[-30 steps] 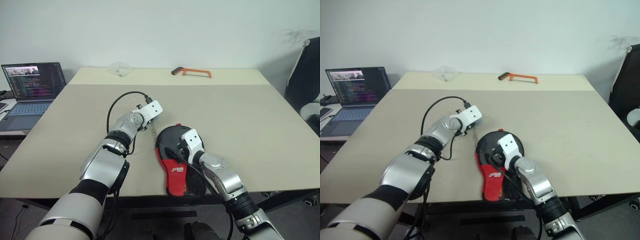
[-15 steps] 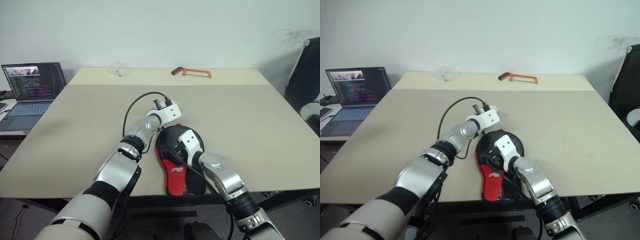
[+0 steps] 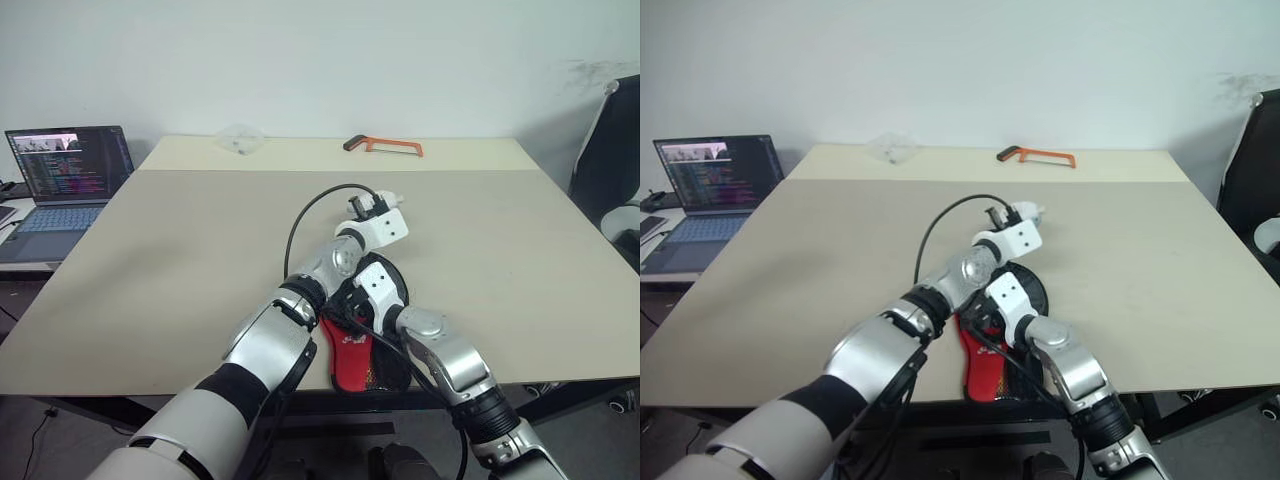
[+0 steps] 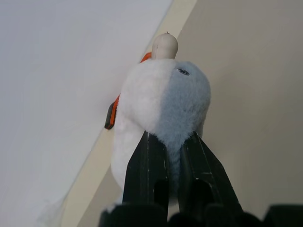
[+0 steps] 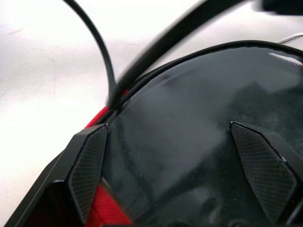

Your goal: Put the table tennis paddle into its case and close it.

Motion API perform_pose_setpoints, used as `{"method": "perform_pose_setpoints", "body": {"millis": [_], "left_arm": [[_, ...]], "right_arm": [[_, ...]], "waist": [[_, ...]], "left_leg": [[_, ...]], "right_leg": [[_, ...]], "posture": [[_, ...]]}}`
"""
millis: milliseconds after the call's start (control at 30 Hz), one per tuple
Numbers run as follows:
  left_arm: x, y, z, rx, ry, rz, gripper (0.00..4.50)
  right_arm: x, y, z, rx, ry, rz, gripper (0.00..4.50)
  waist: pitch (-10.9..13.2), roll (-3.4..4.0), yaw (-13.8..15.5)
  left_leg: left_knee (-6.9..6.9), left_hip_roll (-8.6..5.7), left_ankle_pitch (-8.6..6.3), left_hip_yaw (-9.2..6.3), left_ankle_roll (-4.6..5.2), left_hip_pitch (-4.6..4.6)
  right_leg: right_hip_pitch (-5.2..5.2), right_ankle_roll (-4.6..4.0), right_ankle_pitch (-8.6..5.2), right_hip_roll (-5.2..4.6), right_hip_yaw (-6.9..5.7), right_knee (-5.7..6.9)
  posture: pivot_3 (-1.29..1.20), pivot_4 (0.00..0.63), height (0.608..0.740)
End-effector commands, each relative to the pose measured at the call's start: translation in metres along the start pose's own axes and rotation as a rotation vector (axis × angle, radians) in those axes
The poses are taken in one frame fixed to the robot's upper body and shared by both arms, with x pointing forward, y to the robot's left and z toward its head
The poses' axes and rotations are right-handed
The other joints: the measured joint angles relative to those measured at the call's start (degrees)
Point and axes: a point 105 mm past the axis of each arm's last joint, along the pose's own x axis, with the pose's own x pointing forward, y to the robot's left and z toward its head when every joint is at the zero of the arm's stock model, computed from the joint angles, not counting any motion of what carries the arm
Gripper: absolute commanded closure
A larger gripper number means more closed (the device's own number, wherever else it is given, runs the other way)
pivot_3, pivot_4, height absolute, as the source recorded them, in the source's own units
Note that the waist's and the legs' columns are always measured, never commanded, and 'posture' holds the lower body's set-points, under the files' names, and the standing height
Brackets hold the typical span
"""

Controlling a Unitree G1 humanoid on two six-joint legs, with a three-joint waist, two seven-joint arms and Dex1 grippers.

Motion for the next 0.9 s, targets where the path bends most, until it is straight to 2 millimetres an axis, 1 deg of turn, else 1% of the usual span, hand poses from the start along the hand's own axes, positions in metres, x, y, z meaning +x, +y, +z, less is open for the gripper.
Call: {"method": "perform_pose_setpoints", "body": {"millis": [33, 167, 267, 300, 400, 467, 533, 633, 667, 767, 833, 867, 900], "left_arm": [[0.008, 0.020, 0.051, 0.011, -0.162, 0.073, 4.50], [0.009, 0.009, 0.071, -0.038, -0.222, 0.034, 4.50], [0.007, -0.009, 0.087, -0.153, -0.270, -0.055, 4.50], [0.007, -0.015, 0.089, -0.184, -0.270, -0.094, 4.50], [0.004, -0.039, 0.083, -0.254, -0.242, -0.245, 4.50], [0.001, -0.049, 0.077, -0.276, -0.219, -0.324, 4.50], [0.000, -0.050, 0.068, -0.284, -0.195, -0.360, 4.50], [-0.001, -0.046, 0.060, -0.313, -0.175, -0.381, 4.50], [-0.002, -0.042, 0.054, -0.265, -0.166, -0.379, 4.50], [-0.004, -0.034, 0.039, -0.257, -0.136, -0.428, 3.56], [-0.006, -0.029, 0.034, -0.267, -0.131, -0.452, 2.87], [-0.007, -0.026, 0.031, -0.262, -0.127, -0.454, 2.46], [-0.008, -0.023, 0.028, -0.233, -0.121, -0.464, 2.11]], "right_arm": [[0.001, 0.013, -0.035, 0.070, 0.132, 0.044, 0.00], [0.000, 0.016, -0.036, 0.076, 0.136, 0.049, 0.00], [0.000, 0.017, -0.037, 0.082, 0.140, 0.050, 0.00], [-0.001, 0.017, -0.038, 0.084, 0.141, 0.049, 0.00], [-0.002, 0.017, -0.039, 0.089, 0.143, 0.045, 0.00], [-0.003, 0.017, -0.040, 0.091, 0.143, 0.044, 0.00], [-0.003, 0.017, -0.040, 0.094, 0.143, 0.043, 0.00], [-0.002, 0.017, -0.040, 0.097, 0.143, 0.042, 0.00], [-0.002, 0.017, -0.040, 0.098, 0.143, 0.042, 0.00], [-0.002, 0.016, -0.041, 0.102, 0.143, 0.044, 0.00], [-0.001, 0.016, -0.041, 0.103, 0.143, 0.047, 0.00], [-0.001, 0.016, -0.041, 0.104, 0.144, 0.049, 0.00], [0.000, 0.016, -0.041, 0.108, 0.144, 0.052, 0.00]], "waist": [[0.0, 0.00, 0.0], [0.0, 0.01, 0.0], [0.0, 0.01, 0.3], [0.0, 0.01, 0.4], [0.0, 0.02, 0.5], [0.0, 0.03, 0.5], [0.0, 0.03, 0.5], [0.0, 0.03, 0.5], [0.0, 0.03, 0.5], [0.0, 0.04, 0.0], [0.0, 0.04, -0.1], [0.0, 0.05, -0.2], [0.0, 0.05, -0.2]], "left_leg": [[0.00, 0.00, 0.00, 0.00, 0.00, 0.00], [0.00, 0.00, 0.00, -0.01, 0.00, 0.00], [0.00, -0.03, 0.00, -0.03, 0.00, 0.00], [0.00, -0.04, 0.00, -0.03, 0.00, 0.00], [0.00, -0.05, 0.00, -0.02, 0.00, 0.00], [0.00, -0.05, 0.00, -0.03, 0.00, 0.00], [0.00, -0.05, 0.00, -0.02, 0.00, 0.05], [0.00, -0.04, 0.00, -0.03, 0.01, 0.18], [0.00, -0.04, 0.00, -0.02, 0.01, 0.19], [0.00, -0.01, 0.00, 0.01, 0.01, 0.22], [0.00, 0.01, 0.00, 0.02, 0.01, 0.24], [0.00, 0.02, 0.00, 0.03, 0.01, 0.26], [0.00, 0.03, 0.00, 0.05, 0.01, 0.28]], "right_leg": [[0.01, 0.01, -0.01, 0.00, 0.00, 0.00], [0.02, 0.03, -0.02, 0.00, -0.01, -0.02], [0.04, 0.04, -0.02, -0.01, -0.04, -0.04], [0.04, 0.04, -0.02, -0.02, -0.05, -0.05], [0.04, 0.04, -0.02, -0.02, -0.05, -0.06], [0.04, 0.04, -0.03, -0.01, -0.05, -0.06], [0.09, 0.04, -0.03, 0.00, -0.05, -0.05], [0.22, 0.06, -0.04, 0.02, -0.04, -0.05], [0.24, 0.06, -0.04, 0.02, -0.04, -0.05], [0.24, 0.07, -0.05, 0.05, 0.00, -0.05], [0.24, 0.07, -0.05, 0.07, 0.01, -0.05], [0.24, 0.07, -0.05, 0.07, 0.02, -0.04], [0.24, 0.07, -0.05, 0.08, 0.03, -0.04]], "posture": [[0.00, 0.150, 0.740], [0.00, 0.150, 0.740], [0.00, 0.150, 0.740], [0.00, 0.150, 0.740], [0.00, 0.150, 0.740], [0.00, 0.150, 0.740], [0.00, 0.150, 0.740], [0.00, 0.150, 0.740], [0.00, 0.150, 0.740], [0.00, 0.150, 0.740], [0.00, 0.150, 0.740], [0.00, 0.150, 0.740], [0.00, 0.150, 0.740]]}}
